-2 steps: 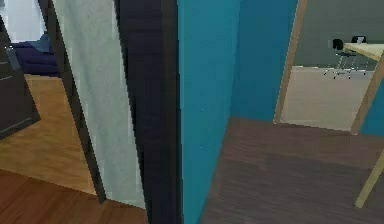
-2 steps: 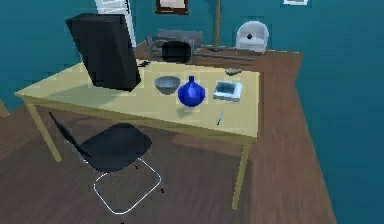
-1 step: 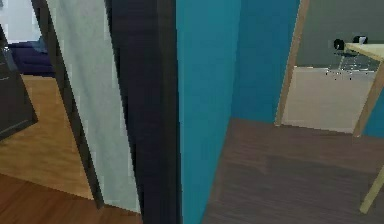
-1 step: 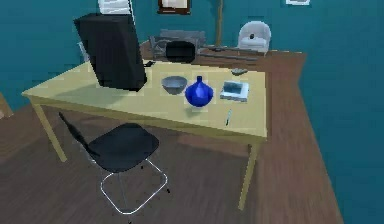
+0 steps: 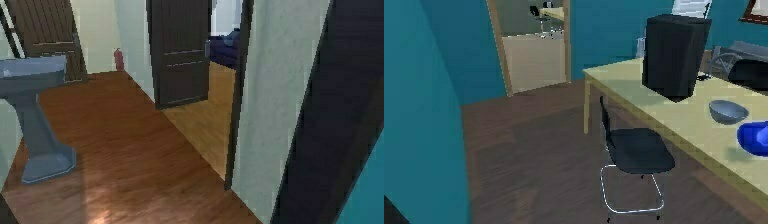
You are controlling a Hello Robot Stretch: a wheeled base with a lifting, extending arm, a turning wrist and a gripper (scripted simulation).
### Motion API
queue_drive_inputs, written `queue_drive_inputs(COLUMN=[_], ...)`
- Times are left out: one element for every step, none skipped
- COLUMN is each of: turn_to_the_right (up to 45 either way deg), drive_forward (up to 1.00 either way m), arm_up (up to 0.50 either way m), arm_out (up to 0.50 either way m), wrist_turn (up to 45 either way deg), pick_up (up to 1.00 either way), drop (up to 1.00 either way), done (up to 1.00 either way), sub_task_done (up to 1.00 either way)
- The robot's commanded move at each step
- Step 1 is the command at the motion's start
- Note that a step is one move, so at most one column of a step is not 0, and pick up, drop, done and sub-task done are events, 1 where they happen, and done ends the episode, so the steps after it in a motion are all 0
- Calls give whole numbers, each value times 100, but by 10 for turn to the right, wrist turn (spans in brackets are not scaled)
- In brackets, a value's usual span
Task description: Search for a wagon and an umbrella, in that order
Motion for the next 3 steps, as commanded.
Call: queue_drive_inputs(turn_to_the_right=[-150, 0, 0], drive_forward=[0, 100, 50], arm_up=[0, 0, 0], arm_out=[0, 0, 0], wrist_turn=[0, 0, 0], pick_up=[0, 0, 0], drop=[0, 0, 0], done=[0, 0, 0], sub_task_done=[0, 0, 0])
